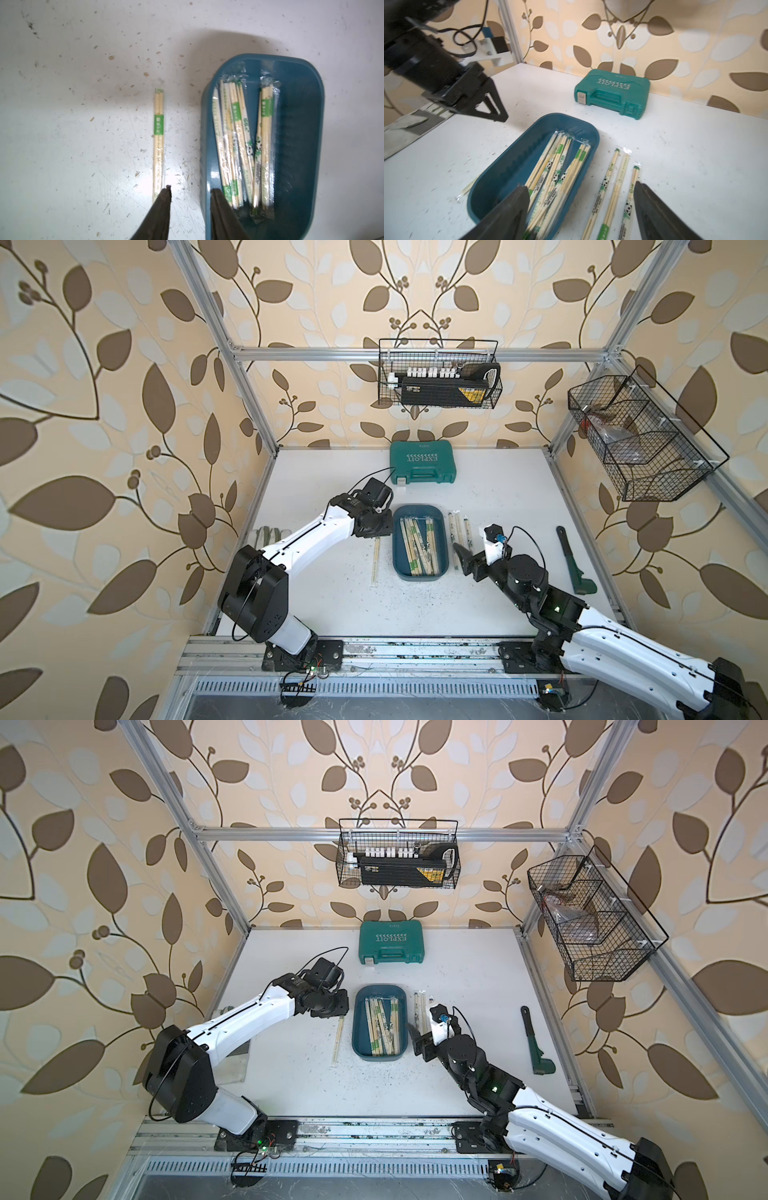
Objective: Take the paired disposable chopsticks out of the storage box
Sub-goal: Place the paired disposable chopsticks at the center of the board, then pick up the paired disposable chopsticks from the storage box.
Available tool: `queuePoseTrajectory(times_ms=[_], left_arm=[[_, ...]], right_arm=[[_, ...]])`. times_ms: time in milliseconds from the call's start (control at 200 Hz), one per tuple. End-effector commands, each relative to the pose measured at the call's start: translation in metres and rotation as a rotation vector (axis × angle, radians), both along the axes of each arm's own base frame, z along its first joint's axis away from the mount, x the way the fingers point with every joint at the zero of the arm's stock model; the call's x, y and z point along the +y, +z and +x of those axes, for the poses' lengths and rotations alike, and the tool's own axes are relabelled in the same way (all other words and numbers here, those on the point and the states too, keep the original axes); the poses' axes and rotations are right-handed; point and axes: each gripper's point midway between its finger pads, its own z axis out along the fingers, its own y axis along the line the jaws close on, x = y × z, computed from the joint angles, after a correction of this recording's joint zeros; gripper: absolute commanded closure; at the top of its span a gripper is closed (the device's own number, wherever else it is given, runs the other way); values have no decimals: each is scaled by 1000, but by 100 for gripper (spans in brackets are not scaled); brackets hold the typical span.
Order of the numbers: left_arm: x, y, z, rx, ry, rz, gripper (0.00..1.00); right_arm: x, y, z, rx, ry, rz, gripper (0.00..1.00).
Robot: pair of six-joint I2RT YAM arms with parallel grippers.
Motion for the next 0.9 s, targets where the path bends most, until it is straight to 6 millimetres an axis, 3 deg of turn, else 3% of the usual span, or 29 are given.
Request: queuePoseTrajectory(times_ms=[0,160,326,521,897], left_arm=[[-26,24,3,-39,-13,-9,65],[-66,13,7,11,-61,12,67],[-94,-21,10,107,-87,30,71],[-102,-50,13,165,-80,57,73],[-115,-76,16,212,-108,60,80]], right_arm=[[-37,-12,3,8,-197,-24,19],[-45,-10,3,-2,-228,-17,19],[-42,-11,4,6,-221,-31,19],[-37,-14,6,20,-207,-48,19],[-33,-15,7,24,-194,-52,19]])
